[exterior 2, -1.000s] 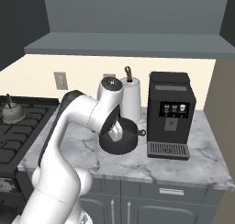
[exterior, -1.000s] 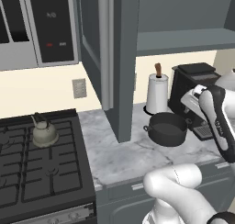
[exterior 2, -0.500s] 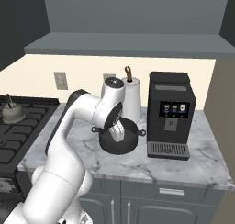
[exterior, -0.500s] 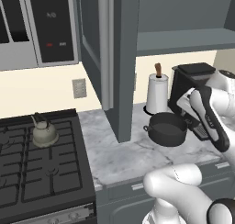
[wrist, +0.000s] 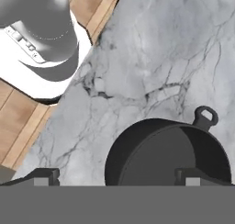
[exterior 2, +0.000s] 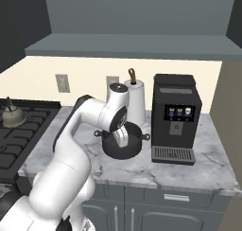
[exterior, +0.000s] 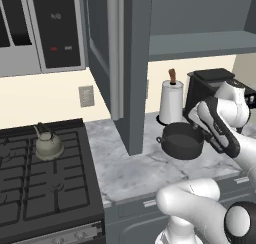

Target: Pick the kettle from the cabinet and place it on a stove burner. Then pick the pot from the counter and place it on another stove burner. Finally, turn both burners on.

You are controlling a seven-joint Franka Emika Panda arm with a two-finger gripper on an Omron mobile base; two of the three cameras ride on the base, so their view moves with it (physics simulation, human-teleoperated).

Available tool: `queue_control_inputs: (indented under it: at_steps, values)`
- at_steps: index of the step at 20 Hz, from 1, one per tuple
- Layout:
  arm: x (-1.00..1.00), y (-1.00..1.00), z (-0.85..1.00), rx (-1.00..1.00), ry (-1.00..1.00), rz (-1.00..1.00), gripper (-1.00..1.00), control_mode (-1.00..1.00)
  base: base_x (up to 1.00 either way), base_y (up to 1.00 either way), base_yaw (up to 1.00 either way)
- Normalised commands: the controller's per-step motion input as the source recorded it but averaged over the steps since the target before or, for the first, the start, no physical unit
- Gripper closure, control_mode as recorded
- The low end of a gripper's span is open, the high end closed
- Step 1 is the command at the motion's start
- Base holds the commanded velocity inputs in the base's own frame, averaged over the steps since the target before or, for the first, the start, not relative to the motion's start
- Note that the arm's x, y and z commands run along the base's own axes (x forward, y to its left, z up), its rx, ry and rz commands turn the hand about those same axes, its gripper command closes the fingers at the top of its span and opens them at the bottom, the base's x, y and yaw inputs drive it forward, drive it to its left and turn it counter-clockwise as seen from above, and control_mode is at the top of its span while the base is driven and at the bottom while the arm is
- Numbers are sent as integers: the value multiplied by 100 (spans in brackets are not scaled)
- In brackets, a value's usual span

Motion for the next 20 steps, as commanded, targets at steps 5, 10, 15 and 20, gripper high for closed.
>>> queue_control_inputs:
  at_steps: [5,10,15,20]
  values:
    - [24,-6,-29,0,9,-6,-100,-100,0,0,0]
    - [23,-7,-30,0,9,-6,-100,-100,0,0,0]
    - [23,-6,-27,0,9,-6,-100,-100,0,0,0]
    - [25,-4,-28,0,9,-6,-100,-100,0,0,0]
